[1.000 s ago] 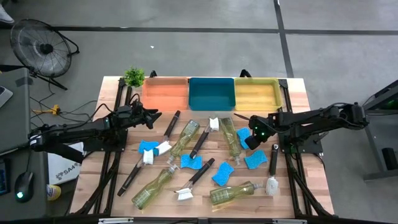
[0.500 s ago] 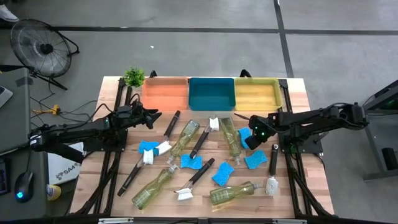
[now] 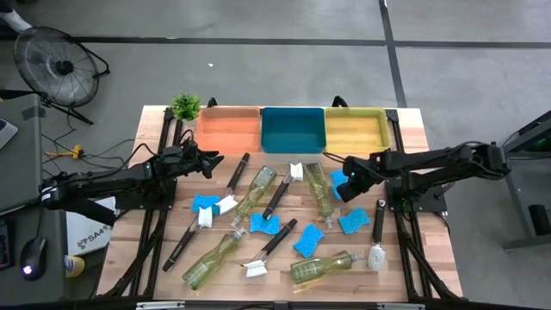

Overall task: Pick & Place Kitchen Sink Supplies
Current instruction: Put the blue sponge into the yellow bin

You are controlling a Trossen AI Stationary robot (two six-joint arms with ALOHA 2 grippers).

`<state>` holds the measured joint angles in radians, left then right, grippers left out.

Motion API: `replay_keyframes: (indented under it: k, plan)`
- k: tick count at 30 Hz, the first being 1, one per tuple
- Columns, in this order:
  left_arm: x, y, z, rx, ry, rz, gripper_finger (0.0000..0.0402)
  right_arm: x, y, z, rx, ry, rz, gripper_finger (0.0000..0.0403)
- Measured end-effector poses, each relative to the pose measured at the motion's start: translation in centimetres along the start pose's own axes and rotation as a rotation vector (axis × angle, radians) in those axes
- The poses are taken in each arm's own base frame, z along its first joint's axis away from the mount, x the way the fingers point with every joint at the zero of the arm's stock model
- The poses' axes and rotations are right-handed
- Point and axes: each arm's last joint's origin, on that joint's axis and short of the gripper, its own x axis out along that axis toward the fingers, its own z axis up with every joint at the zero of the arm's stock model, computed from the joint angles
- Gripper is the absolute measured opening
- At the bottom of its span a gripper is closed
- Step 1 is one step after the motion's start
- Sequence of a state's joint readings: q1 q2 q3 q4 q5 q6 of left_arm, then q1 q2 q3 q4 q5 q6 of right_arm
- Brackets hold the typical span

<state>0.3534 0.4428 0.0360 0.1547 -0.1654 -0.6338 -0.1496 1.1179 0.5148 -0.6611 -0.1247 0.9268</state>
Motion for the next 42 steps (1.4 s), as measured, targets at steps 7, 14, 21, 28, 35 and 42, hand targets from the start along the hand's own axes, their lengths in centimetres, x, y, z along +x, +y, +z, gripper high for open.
replay_keyframes:
  k: [7,14,21,28,35,42]
  plan:
    - [0.0,0.0,0.0,0.0,0.0,0.0,0.0205,-3.6,0.4,1.4,0.058,-0.053,-0.185,0.0]
    - [0.0,0.0,0.0,0.0,0.0,-0.001,0.0205,-7.1,-0.6,2.9,0.159,-0.117,-0.364,0.0]
    - [0.0,0.0,0.0,0.0,0.0,0.0,0.0205,-9.1,-2.4,4.8,0.267,-0.175,-0.441,0.0]
    - [0.0,0.0,0.0,0.0,0.0,0.0,0.0205,-10.2,-4.5,6.4,0.357,-0.207,-0.496,0.0]
    - [0.0,0.0,0.0,0.0,0.0,0.0,0.0205,-10.1,-6.4,9.2,0.387,-0.156,-0.62,0.0]
    - [0.0,0.0,0.0,0.0,0.0,-0.001,0.0205,-9.3,-8.2,12.4,0.405,-0.067,-0.784,0.0]
